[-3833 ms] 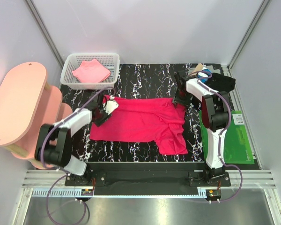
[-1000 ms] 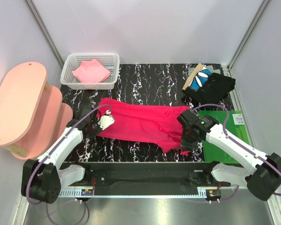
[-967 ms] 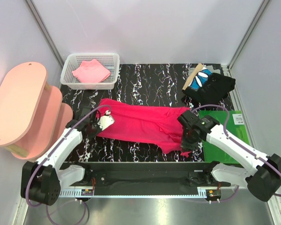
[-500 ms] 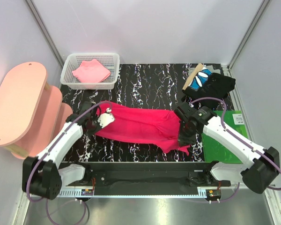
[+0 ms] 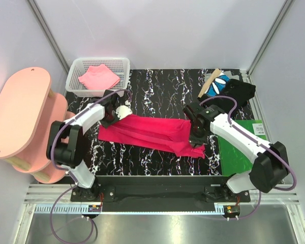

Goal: Fold and stack the t-shirts
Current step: Fold the other side of the tshirt into a rectangle

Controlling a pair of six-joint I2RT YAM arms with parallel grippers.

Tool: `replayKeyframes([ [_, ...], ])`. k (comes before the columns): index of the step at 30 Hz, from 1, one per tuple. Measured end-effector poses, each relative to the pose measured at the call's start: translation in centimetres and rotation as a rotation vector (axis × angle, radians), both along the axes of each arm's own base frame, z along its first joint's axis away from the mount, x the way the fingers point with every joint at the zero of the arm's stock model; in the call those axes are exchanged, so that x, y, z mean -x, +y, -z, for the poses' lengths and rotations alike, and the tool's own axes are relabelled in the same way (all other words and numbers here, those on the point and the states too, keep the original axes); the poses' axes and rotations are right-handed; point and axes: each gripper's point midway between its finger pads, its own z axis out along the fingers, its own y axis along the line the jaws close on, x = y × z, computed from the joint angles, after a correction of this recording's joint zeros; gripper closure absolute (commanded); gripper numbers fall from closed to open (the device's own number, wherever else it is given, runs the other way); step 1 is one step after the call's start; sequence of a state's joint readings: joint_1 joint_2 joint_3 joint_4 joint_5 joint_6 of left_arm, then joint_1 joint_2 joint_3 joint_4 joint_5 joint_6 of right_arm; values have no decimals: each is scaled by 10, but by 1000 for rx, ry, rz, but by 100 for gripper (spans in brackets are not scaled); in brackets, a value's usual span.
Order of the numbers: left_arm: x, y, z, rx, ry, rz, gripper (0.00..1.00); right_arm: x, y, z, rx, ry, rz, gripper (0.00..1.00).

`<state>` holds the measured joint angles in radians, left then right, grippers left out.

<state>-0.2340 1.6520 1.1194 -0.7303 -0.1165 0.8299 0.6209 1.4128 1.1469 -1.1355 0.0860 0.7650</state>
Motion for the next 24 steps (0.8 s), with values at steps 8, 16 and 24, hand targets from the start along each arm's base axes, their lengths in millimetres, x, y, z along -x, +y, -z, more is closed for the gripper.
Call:
replayKeyframes([
  [8,-28,6,21,-75,13,-1,89,-50,-20,6,26,-37,78,68],
  [16,-44,30,22,-153,-51,-23,13,-86,-21,31,59,-6,74,52],
  [24,-54,45,5,-216,-151,-74,1,-145,-11,21,55,-109,78,52],
])
